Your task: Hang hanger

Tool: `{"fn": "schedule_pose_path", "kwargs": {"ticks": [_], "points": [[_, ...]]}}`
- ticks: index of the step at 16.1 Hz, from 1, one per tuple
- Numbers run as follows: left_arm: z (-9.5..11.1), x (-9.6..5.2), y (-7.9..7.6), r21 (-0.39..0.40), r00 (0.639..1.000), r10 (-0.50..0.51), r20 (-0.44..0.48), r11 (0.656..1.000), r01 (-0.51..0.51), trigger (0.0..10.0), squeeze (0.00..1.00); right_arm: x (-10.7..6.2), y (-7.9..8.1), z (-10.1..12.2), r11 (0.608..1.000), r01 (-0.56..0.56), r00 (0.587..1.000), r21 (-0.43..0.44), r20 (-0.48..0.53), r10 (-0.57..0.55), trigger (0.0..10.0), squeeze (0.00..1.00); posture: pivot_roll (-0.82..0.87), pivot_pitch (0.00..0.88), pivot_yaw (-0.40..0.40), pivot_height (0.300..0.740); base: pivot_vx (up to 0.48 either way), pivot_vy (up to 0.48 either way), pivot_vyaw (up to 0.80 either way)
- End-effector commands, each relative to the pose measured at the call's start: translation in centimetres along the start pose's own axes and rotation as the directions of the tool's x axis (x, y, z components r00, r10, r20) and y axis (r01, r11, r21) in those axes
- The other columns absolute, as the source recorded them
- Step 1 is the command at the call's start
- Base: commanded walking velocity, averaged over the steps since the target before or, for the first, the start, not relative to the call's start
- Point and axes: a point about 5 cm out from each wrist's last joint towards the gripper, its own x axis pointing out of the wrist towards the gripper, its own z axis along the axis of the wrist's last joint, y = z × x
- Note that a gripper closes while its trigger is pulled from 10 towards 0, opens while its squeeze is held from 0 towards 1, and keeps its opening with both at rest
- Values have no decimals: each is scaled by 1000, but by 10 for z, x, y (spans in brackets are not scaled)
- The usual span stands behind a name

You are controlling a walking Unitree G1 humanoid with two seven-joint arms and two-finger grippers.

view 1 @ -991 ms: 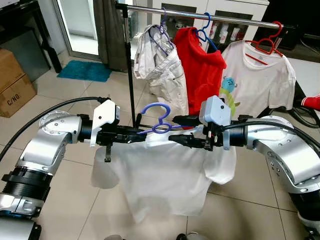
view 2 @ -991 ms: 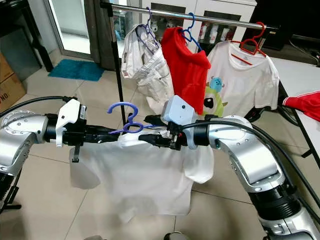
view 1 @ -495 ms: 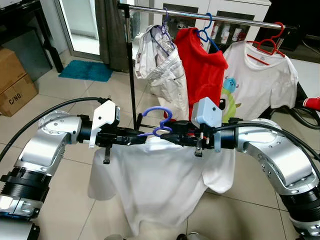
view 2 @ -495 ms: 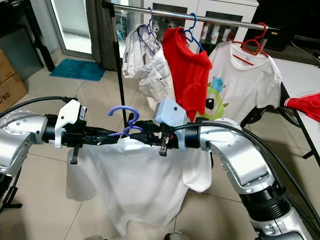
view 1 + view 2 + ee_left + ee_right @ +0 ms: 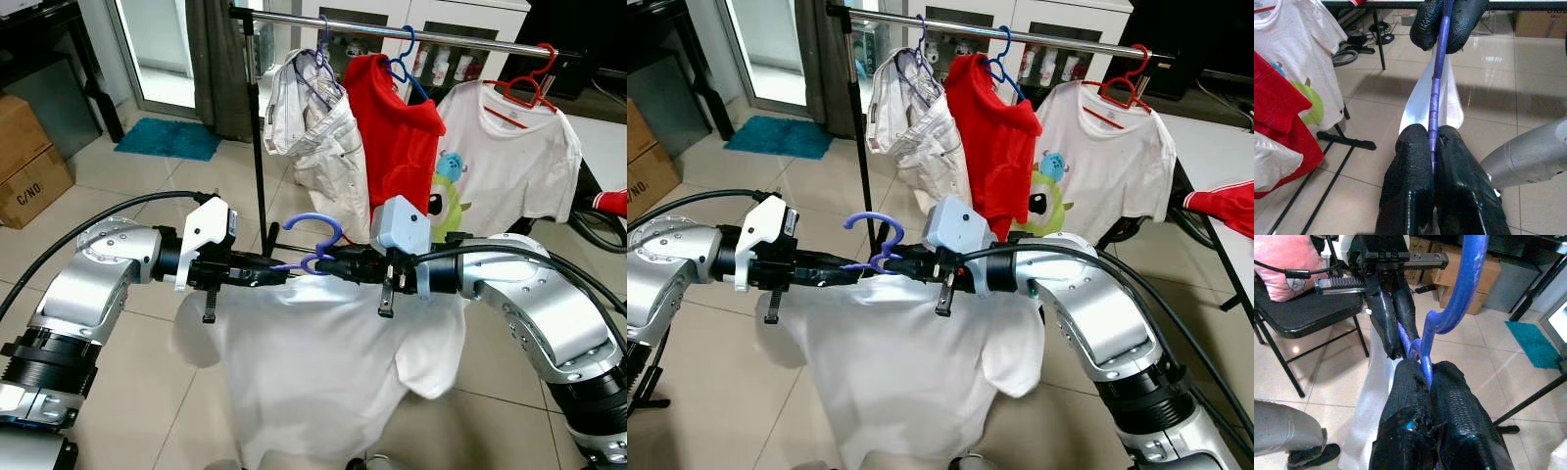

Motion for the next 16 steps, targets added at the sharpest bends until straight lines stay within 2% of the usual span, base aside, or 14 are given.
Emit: {"fn": "schedule_pose_path", "kwargs": {"ticks": [1,3,4,5,6,8,12,14,15,16], "points": [[21,0,2,61,996,4,89,998,-9,0,0,6,7,0,998,-63,998,-12,-10,63,0,0,-36,0,-41,740,0,0,0],[22,-2,5,61,995,31,94,997,-37,0,0,5,8,1,997,-70,998,-16,-9,70,0,0,-36,0,-41,740,0,0,0],[23,-5,13,52,988,108,110,992,-114,10000,306,4,7,0,998,-60,998,-11,-11,60,0,0,-36,0,-39,740,0,0,0],[24,-8,18,62,981,146,125,986,-155,10000,757,2,6,-2,999,-53,998,10,-17,53,0,0,-36,0,-39,740,0,0,0],[27,-10,19,59,976,148,159,985,-159,10000,1000,0,5,-3,999,-44,999,28,-12,44,0,0,-36,0,-39,740,0,0,0],[29,-13,16,71,979,115,171,989,-128,10000,1000,-3,5,-6,998,-51,998,44,-19,51,0,0,-37,0,-36,740,0,0,0],[33,-15,15,87,970,125,210,985,-146,10000,1000,-8,3,-17,998,-4,997,58,-71,8,0,0,-34,0,-33,740,0,0,0],[33,-13,15,98,967,135,217,982,-159,10000,757,-9,4,-18,998,-3,998,62,-65,7,0,0,-34,0,-29,740,0,0,0],[34,-11,17,105,955,164,247,975,-194,10000,580,-9,4,-20,998,-1,998,70,-64,6,0,0,-34,0,-25,740,0,0,0],[36,-9,17,94,945,178,276,973,-210,10000,569,-8,4,-21,997,7,998,74,-57,-3,0,0,-34,0,-24,740,0,0,0]]}}
